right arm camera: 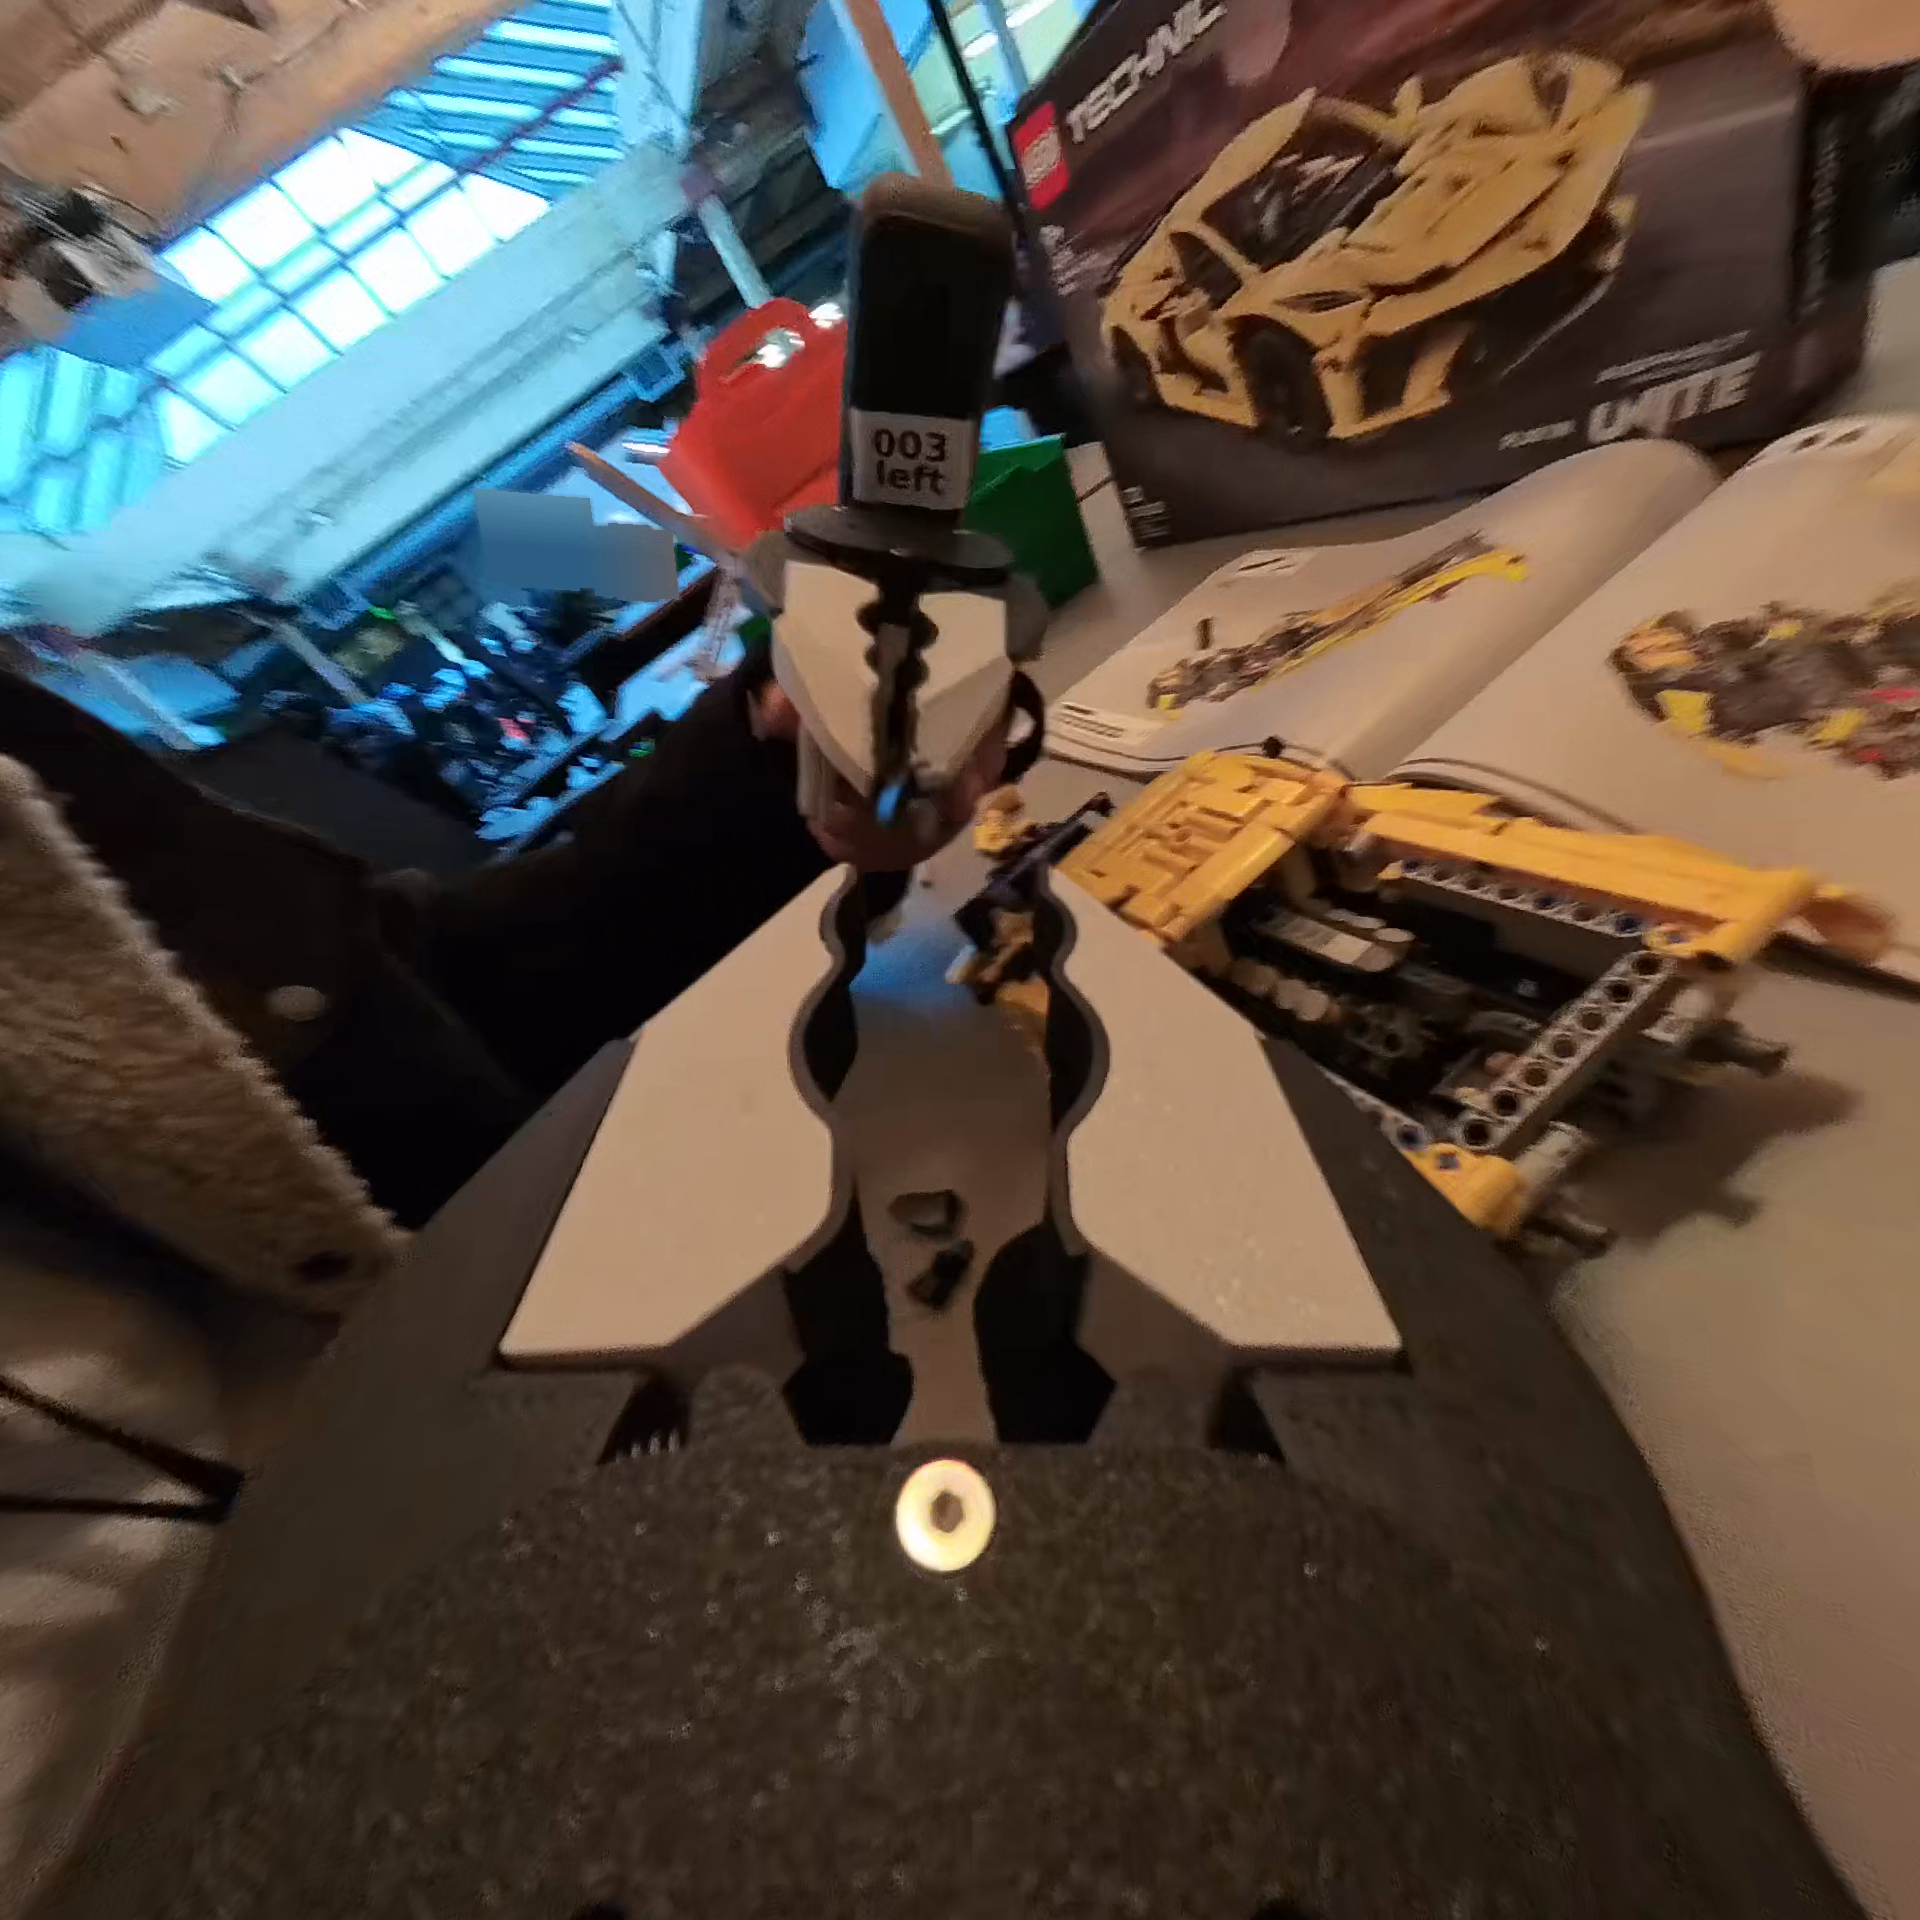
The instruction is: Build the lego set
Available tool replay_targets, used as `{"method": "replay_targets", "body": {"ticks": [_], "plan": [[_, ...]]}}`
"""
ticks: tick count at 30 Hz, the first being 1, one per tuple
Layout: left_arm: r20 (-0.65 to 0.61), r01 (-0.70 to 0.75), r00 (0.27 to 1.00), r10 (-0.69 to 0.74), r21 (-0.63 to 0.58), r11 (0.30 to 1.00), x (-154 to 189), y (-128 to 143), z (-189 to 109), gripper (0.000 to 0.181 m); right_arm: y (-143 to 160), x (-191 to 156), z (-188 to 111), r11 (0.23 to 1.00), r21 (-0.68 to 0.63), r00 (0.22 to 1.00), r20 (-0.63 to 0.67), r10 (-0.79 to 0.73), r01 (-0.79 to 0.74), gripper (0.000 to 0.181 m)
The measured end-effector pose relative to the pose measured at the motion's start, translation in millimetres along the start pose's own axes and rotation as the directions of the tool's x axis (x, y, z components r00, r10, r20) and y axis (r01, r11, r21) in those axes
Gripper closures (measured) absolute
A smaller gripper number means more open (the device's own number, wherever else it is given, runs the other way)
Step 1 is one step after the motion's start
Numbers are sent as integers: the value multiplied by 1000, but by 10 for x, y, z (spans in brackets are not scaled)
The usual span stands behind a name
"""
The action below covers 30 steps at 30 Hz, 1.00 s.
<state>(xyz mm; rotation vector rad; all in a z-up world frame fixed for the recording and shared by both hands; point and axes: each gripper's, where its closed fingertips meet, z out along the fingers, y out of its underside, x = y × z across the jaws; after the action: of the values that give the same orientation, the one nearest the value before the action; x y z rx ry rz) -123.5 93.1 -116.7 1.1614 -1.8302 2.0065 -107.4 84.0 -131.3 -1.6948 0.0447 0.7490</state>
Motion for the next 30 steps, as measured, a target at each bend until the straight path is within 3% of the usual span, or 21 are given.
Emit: {"method": "replay_targets", "body": {"ticks": [6,8,12,24,30], "plan": [[-60,-133,990,125,-138,981,228,226,187,179,75,-427,-27,978,-110,920,335,205,-178,158],[-66,-178,983,169,-160,971,283,259,197,179,116,-473,-26,971,-149,901,366,231,-188,163],[-67,-237,971,228,-198,951,380,306,213,179,158,-529,-22,974,-168,901,381,207,-153,173],[1,-253,965,263,-263,931,280,401,235,179,236,-444,14,972,-195,927,325,190,-131,175],[146,-193,961,236,-262,946,96,363,162,174,263,-289,23,975,-195,961,234,149,-104,175]]}}
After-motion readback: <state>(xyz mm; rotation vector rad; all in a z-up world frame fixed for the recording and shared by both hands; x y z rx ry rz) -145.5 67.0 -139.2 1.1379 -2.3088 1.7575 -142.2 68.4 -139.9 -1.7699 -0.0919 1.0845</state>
